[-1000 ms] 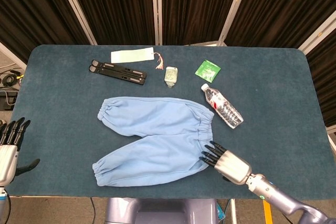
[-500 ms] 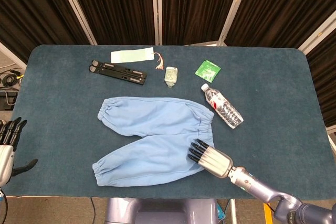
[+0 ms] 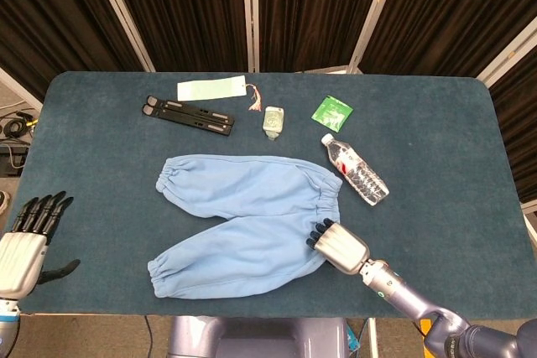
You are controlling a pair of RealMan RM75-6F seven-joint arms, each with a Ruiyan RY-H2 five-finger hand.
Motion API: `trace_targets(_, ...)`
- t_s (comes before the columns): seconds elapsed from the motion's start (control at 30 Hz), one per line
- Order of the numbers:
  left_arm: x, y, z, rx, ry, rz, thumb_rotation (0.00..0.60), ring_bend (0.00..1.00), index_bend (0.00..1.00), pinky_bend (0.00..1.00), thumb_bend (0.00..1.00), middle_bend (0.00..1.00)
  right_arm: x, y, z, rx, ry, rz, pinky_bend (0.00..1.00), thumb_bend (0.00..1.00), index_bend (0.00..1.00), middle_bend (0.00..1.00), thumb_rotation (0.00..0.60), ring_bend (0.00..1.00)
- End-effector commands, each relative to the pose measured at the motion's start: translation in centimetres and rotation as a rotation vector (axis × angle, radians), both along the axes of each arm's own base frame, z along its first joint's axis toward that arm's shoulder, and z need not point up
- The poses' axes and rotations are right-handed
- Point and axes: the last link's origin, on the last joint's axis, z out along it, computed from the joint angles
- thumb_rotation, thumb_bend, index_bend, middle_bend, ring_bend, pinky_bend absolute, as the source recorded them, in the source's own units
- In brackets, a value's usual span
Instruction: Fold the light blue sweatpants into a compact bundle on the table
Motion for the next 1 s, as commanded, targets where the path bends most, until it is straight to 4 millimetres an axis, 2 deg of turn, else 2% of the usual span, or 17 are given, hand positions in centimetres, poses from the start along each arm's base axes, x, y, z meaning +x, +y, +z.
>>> trace_targets(0.03,1.1,0.4,-2.6,-0.097,0.017,-0.159,0.6,0.0,0.13,0.07,0.0,0.01,0.8,-0.4,0.0,0.027,-0.06,-0.091,0.44,0.47,0.57,0.54,0.6,0.43)
trace_targets(0.17,2.2,0.5,-5.7,-0.226,0.059,-0.333,0.6,0.08,0.28,0.18,0.0,0.08,1.6,-0.7,0.0,0.037,-0.086,-0.142,0.44,0.49,0.57,0.54,0.6,0.43)
trace_targets(0.33,2.5,0.4,-9.3,-0.343,0.116,-0.497,0.6,0.14,0.34,0.24,0.0,0.13,2.2,-1.0,-0.1,0.042,-0.086,-0.17,0.44,0.49,0.57,0.54,0.6,0.43)
trace_targets(0.47,2.0,0.3,-11.2,-0.394,0.137,-0.554,0.6,0.14,0.35,0.25,0.01,0.14,2.4,-1.1,-0.1,0.038,-0.078,-0.178,0.44,0.49,0.57,0.54,0.6,0.43)
trace_targets(0.7,0.7,-0.1,-13.1,-0.446,0.169,-0.591,0.6,0.14,0.34,0.25,0.03,0.14,2.5,-1.0,-0.2,0.039,-0.064,-0.187,0.44,0.49,0.57,0.54,0.6,0.43)
trace_targets(1.0,-0.8,-0.4,-13.4,-0.469,0.146,-0.566,0.6,0.14,0.33,0.25,0.03,0.14,2.5,-1.0,-0.5,0.041,-0.056,-0.192,0.44,0.49,0.57,0.54,0.6,0.43)
